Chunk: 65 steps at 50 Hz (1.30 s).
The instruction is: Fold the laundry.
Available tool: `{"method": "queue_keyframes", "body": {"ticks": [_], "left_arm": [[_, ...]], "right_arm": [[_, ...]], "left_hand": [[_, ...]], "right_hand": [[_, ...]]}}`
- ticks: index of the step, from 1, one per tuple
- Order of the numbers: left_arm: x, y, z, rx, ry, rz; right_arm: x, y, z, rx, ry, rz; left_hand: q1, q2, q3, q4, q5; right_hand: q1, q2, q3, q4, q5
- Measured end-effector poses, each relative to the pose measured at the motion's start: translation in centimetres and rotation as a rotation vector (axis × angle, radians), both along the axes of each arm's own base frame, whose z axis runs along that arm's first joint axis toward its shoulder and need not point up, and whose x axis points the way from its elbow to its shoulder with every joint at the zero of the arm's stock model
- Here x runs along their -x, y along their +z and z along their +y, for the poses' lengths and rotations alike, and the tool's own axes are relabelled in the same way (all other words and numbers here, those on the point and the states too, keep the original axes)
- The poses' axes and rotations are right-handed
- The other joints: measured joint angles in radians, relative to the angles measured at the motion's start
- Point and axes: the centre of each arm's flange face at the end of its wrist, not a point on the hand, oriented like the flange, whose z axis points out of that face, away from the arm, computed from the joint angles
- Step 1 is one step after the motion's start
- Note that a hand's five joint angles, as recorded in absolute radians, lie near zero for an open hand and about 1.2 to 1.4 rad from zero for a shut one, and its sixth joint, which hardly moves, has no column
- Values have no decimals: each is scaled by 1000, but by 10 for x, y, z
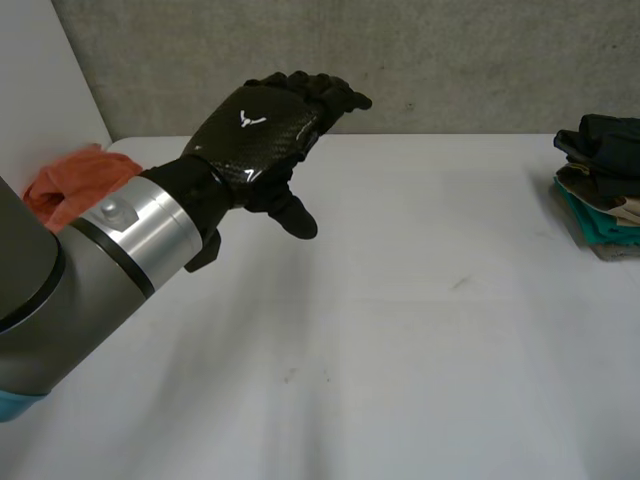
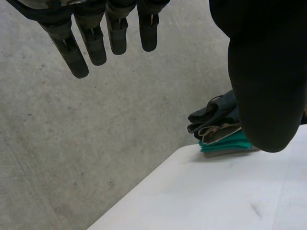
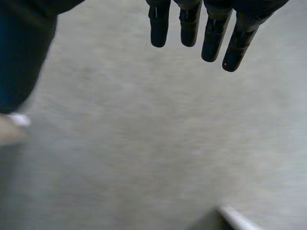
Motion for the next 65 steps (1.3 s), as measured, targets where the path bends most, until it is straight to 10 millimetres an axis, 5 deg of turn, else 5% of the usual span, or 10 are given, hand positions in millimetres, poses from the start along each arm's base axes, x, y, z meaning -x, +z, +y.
{"method": "queue_keyframes", "body": {"ticks": [6, 12, 19, 21, 26, 34, 42, 52, 57, 65], "left_arm": [[-9, 17, -17, 49, 64, 29], [-42, 44, -59, 124, 267, 73], [-112, 39, -151, 195, 583, -6], [-127, 31, -168, 203, 628, -50], [-180, -29, -229, 198, 721, -290], [-207, -138, -276, 181, 606, -566], [-212, -187, -299, 186, 559, -610], [-206, -209, -312, 182, 544, -600], [-195, -215, -312, 171, 515, -598], [-154, -186, -295, 162, 502, -556]], "right_arm": [[-11, 91, -8, 255, -283, 171], [-158, 140, -30, 431, -145, 170], [-359, 123, 4, 405, 337, 67], [-388, 109, 14, 366, 432, 53], [-484, 5, 55, 65, 786, 41], [-521, -112, 97, -254, 901, 146], [-509, -137, 100, -328, 812, 198], [-504, -139, 99, -343, 794, 186], [-503, -140, 99, -346, 788, 186], [-500, -140, 96, -343, 775, 186]], "left_hand": [[0, 0, 0, 0, 0], [0, 0, 0, 0, 0], [0, 0, 0, 0, 0], [0, 0, 0, 0, 0], [0, 0, 0, 0, 0], [0, 0, 0, 0, 0], [4, 5, 5, 7, 5], [185, 180, 173, 183, 167], [789, 759, 749, 762, 732], [894, 988, 974, 991, 935]], "right_hand": [[0, 0, 0, 0, 0], [0, 0, 0, 0, -4], [0, 0, 0, 0, -5], [-3, 0, -3, -2, -5], [-7, 0, -5, -5, -5], [-7, 0, -5, -5, -6], [-7, 0, -5, -5, -6], [-7, 0, -5, -5, -6], [-7, 0, -5, -5, -6], [-7, 0, -5, -5, -6]]}}
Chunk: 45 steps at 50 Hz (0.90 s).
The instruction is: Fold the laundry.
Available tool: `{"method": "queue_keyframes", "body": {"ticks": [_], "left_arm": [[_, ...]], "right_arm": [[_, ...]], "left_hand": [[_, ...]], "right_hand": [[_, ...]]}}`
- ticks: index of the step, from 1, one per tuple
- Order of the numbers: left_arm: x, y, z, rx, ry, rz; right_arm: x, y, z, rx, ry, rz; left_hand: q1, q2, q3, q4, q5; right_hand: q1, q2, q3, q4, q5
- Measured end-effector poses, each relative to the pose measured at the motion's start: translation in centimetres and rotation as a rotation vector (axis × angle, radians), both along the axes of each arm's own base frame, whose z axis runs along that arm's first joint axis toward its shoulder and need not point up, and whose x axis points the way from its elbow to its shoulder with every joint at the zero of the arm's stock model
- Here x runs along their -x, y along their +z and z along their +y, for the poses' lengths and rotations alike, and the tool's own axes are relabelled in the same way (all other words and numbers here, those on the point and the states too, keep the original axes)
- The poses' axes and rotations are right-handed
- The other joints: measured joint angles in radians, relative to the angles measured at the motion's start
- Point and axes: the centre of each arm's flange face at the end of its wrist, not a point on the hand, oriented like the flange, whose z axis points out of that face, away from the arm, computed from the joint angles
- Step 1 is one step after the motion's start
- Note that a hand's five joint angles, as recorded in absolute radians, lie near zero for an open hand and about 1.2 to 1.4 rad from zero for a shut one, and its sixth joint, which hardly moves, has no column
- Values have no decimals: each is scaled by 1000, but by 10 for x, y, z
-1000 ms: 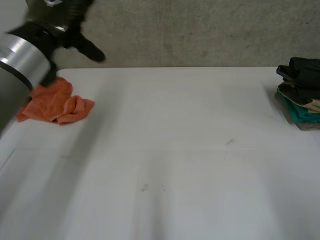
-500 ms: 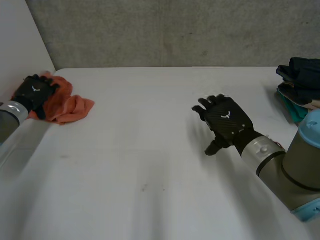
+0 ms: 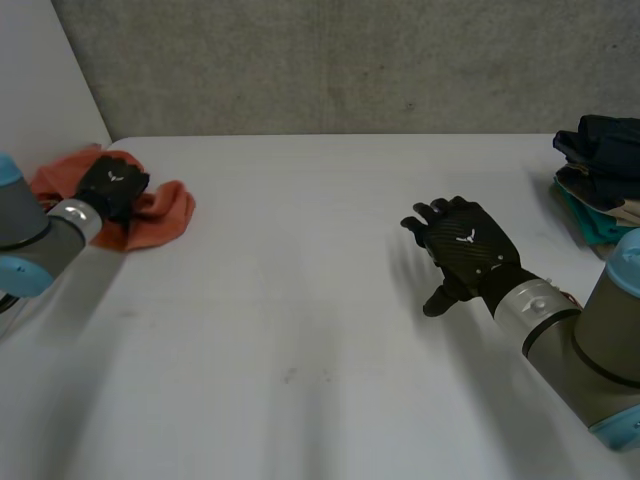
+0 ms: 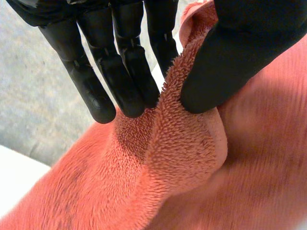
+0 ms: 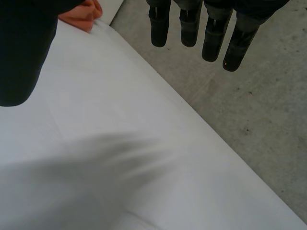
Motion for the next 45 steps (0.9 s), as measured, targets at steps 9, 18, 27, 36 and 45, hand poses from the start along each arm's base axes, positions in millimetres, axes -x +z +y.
{"method": "queue_keyframes", "body": {"ticks": [9, 18, 27, 36, 45], "left_arm": [[91, 48, 86, -138, -193, 229], [215, 75, 235, -322, -575, 452], [282, 72, 293, -287, -696, 594], [275, 96, 294, -177, -654, 622], [189, 138, 231, 49, -417, 477]], "right_arm": [[14, 11, -16, 36, -64, -14], [35, 24, -38, 82, -187, -22], [51, 32, -54, 109, -330, -18], [53, 34, -56, 107, -356, -10], [47, 37, -35, -47, -304, 53]], "left_hand": [[10, 1, 0, 0, 0], [10, 2, 4, 1, 0], [-591, -611, -572, -592, -557], [-909, -992, -976, -992, -936], [-906, -992, -976, -992, -936]], "right_hand": [[0, 0, 0, 0, 0], [0, 0, 0, 0, 0], [0, 0, 0, 0, 0], [0, 0, 0, 0, 0], [0, 0, 0, 0, 0]]}}
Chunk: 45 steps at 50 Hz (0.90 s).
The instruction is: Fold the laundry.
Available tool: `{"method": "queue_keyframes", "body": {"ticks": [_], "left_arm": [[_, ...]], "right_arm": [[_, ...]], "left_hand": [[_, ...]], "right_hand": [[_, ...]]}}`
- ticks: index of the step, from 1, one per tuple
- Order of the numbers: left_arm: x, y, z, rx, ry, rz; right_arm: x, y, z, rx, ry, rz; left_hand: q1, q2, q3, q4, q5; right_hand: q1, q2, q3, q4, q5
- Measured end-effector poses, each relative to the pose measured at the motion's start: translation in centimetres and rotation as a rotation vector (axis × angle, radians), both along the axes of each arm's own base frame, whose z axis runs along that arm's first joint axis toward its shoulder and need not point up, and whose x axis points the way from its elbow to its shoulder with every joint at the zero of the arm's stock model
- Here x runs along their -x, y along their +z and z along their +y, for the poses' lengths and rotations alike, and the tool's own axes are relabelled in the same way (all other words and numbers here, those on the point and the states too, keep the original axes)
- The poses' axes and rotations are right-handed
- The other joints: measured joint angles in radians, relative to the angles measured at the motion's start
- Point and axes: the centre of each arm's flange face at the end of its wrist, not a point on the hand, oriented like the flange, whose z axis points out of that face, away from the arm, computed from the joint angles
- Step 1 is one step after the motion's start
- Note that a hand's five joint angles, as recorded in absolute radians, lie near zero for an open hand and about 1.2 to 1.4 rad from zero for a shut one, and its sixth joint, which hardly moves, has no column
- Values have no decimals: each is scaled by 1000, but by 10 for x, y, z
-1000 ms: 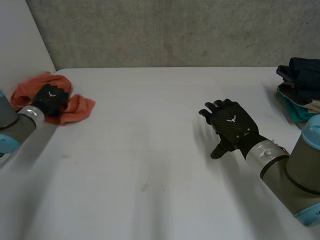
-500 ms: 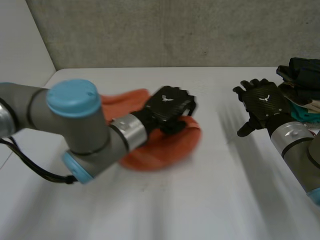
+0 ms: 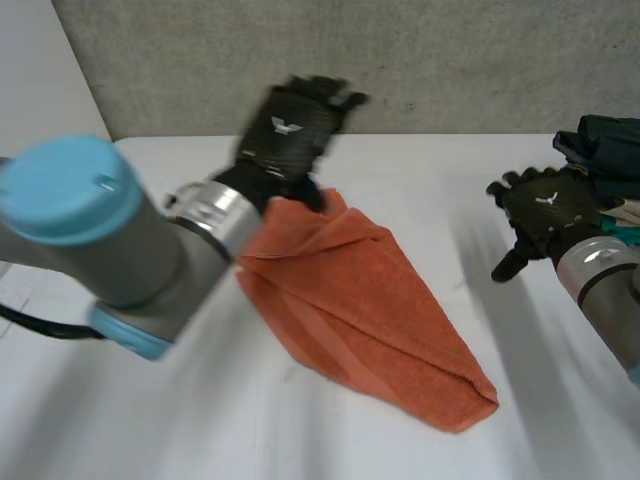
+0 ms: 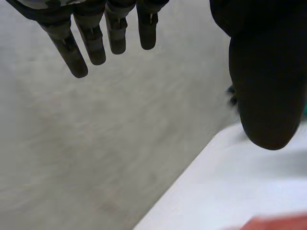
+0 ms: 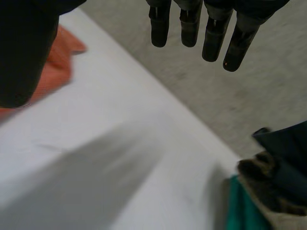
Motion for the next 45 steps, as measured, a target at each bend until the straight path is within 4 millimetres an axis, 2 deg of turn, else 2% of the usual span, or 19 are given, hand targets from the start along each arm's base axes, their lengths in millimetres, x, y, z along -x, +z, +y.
{"method": "queue_keyframes", "body": {"ticks": [2, 5, 7, 9, 11, 16, 21, 27, 29, 32, 33, 34, 35, 36, 37, 39, 40, 44, 45], "left_arm": [[-22, -5, -22, 24, 84, -69], [-45, -22, -49, 20, 170, -170], [-53, -31, -61, 10, 201, -213], [-65, -48, -78, -15, 239, -282], [-81, -75, -102, -59, 280, -386], [-96, -122, -128, -127, 279, -535], [-94, -147, -137, -153, 214, -569], [-87, -159, -141, -157, 166, -555], [-85, -161, -143, -151, 164, -550], [-84, -161, -146, -145, 170, -547], [-83, -161, -148, -138, 178, -545], [-82, -161, -149, -135, 182, -545], [-82, -161, -150, -133, 185, -544], [-82, -162, -151, -131, 188, -544], [-81, -162, -153, -126, 195, -544], [-81, -162, -155, -121, 200, -543], [-80, -162, -156, -119, 203, -543], [-77, -158, -156, -103, 220, -543], [-75, -151, -156, -86, 237, -538]], "right_arm": [[-3, 2, 14, -96, 26, 14], [-7, 1, 31, -205, 55, 31], [-10, 0, 38, -244, 69, 39], [-16, -4, 49, -282, 96, 48], [-29, -13, 62, -302, 139, 54], [-46, -36, 75, -294, 165, 49], [-54, -58, 80, -283, 150, 57], [-61, -73, 84, -265, 145, 80], [-63, -76, 84, -256, 147, 85], [-65, -77, 83, -248, 149, 87], [-65, -79, 83, -244, 150, 88], [-66, -80, 82, -243, 150, 89], [-66, -81, 82, -244, 150, 90], [-66, -81, 82, -244, 150, 92], [-65, -83, 81, -244, 149, 95], [-65, -85, 80, -245, 148, 100], [-65, -86, 78, -243, 145, 104], [-63, -85, 75, -225, 136, 110], [-63, -81, 72, -207, 131, 110]], "left_hand": [[1, 2, 0, 1, 0], [1, 3, 2, 2, 3], [1, 4, 2, 2, 3], [25, 27, 21, 22, 16], [65, 55, 49, 54, 39], [93, 93, 87, 95, 77], [147, 136, 129, 138, 121], [208, 197, 190, 197, 182], [426, 403, 388, 395, 376], [486, 454, 447, 454, 433], [604, 596, 585, 592, 570], [636, 637, 620, 627, 603], [636, 637, 620, 627, 603], [755, 757, 749, 747, 721], [897, 894, 884, 895, 865], [919, 965, 951, 965, 919], [919, 980, 969, 983, 924], [919, 989, 979, 992, 924], [919, 989, 979, 992, 924]], "right_hand": [[0, 0, 0, 0, 0], [0, 0, 0, 0, 0], [0, 0, 0, 0, 0], [0, 0, 0, 0, 0], [0, 0, 0, 0, 0], [0, 0, 0, 0, 0], [0, 0, 0, 0, 0], [19, 33, 44, 23, 29], [115, 136, 153, 129, 122], [115, 136, 153, 129, 122], [264, 316, 327, 305, 279], [264, 316, 327, 305, 279], [351, 423, 422, 400, 369], [351, 423, 422, 400, 369], [516, 624, 632, 611, 577], [516, 624, 632, 611, 577], [663, 895, 894, 876, 837], [712, 949, 976, 956, 910], [737, 949, 976, 956, 910]]}}
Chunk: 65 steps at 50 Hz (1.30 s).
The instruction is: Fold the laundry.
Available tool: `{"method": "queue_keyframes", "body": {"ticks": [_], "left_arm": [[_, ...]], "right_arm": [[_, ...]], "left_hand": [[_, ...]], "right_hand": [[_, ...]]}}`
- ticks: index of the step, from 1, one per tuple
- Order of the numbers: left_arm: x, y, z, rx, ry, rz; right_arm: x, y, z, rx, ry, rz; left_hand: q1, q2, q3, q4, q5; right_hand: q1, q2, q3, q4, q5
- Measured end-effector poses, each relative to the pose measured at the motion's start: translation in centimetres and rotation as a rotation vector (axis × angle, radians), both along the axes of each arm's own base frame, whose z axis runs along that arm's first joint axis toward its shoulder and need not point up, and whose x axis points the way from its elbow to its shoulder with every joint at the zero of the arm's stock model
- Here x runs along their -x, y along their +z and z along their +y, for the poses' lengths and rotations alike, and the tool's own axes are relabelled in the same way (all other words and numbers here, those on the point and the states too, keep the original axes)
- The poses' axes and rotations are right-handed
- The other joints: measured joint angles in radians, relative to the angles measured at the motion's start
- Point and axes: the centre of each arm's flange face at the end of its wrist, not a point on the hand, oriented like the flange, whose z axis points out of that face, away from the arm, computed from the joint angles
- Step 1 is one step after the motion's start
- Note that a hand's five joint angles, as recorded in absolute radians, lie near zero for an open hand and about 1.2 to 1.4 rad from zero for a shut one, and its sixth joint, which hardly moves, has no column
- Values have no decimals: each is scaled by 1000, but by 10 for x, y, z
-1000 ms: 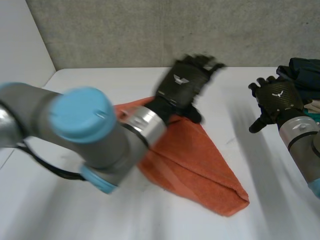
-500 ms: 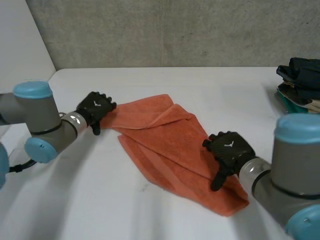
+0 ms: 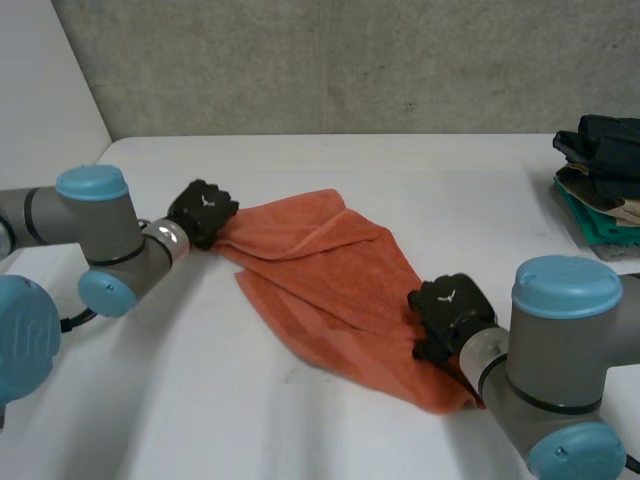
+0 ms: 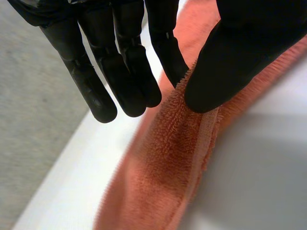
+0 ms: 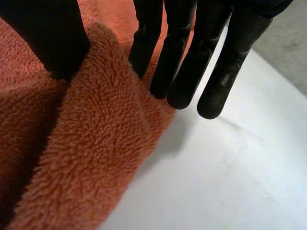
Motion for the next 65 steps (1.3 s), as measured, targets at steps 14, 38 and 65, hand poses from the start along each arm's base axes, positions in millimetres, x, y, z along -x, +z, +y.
{"method": "queue_keyframes", "body": {"ticks": [14, 38, 65], "left_arm": [[-2, 140, 37, 165, 84, 256], [-33, 283, 158, 263, 6, 649], [-27, 316, 205, 349, -113, 634]], "right_arm": [[25, 78, -44, 330, -52, 97], [12, 179, -63, 540, 64, -91], [-111, 18, -56, -507, 572, -526]], "left_hand": [[0, 0, 0, 0, 0], [2, 4, 5, 4, 0], [2, 4, 5, 5, 0]], "right_hand": [[60, 0, 0, 0, 20], [-651, -839, -847, -850, -804], [-342, -545, -591, -582, -545]]}}
